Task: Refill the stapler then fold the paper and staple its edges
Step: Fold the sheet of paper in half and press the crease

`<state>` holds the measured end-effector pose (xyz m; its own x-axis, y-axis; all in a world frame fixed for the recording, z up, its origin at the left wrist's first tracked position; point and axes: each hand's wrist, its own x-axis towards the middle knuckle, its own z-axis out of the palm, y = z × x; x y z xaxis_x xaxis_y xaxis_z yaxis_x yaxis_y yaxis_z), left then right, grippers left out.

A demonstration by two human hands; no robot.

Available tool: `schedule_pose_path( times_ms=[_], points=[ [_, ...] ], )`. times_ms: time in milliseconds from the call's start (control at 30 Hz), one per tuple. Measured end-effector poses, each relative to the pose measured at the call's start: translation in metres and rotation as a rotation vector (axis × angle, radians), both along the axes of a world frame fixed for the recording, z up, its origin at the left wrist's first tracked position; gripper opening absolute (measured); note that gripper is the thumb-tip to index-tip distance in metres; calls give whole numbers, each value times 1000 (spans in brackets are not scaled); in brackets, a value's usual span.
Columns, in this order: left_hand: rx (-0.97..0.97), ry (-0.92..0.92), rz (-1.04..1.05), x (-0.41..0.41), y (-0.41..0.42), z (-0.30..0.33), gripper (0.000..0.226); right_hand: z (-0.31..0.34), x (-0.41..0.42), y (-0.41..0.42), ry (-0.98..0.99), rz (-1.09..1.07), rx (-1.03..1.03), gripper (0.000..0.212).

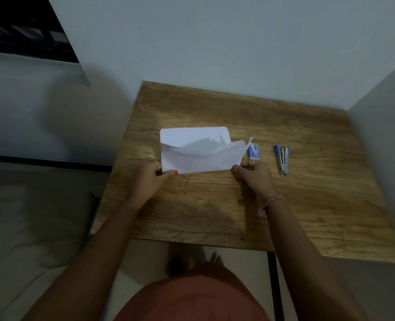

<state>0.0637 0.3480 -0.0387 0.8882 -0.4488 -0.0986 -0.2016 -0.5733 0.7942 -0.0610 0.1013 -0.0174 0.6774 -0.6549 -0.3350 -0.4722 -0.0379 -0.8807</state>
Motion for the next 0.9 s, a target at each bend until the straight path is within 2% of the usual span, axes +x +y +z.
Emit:
schedule_pose_path(
  times_ms=[100,200,267,333,467,667,900],
  points=[
    [52,34,6,0,-2,2,30,3,0,-3,14,38,-11,6],
    [61,145,32,6,-1,5,36,3,1,-2,-17,18,37,37],
    [96,184,45,10,-2,9,49,2,2,-2,4,-15,46,46],
    [137,187,57,12,-2,12,59,0,4,-2,40,-52,26,40],
    [153,223,107,17,-7,12,43,-6,13,-1,70,-112,-53,30],
    [224,226,101,28,-20,15,39,-9,31,-1,271,-50,-320,31],
    [349,157,65,36,-33,16,37,-6,32,7,316,29,-480,28]
  ],
)
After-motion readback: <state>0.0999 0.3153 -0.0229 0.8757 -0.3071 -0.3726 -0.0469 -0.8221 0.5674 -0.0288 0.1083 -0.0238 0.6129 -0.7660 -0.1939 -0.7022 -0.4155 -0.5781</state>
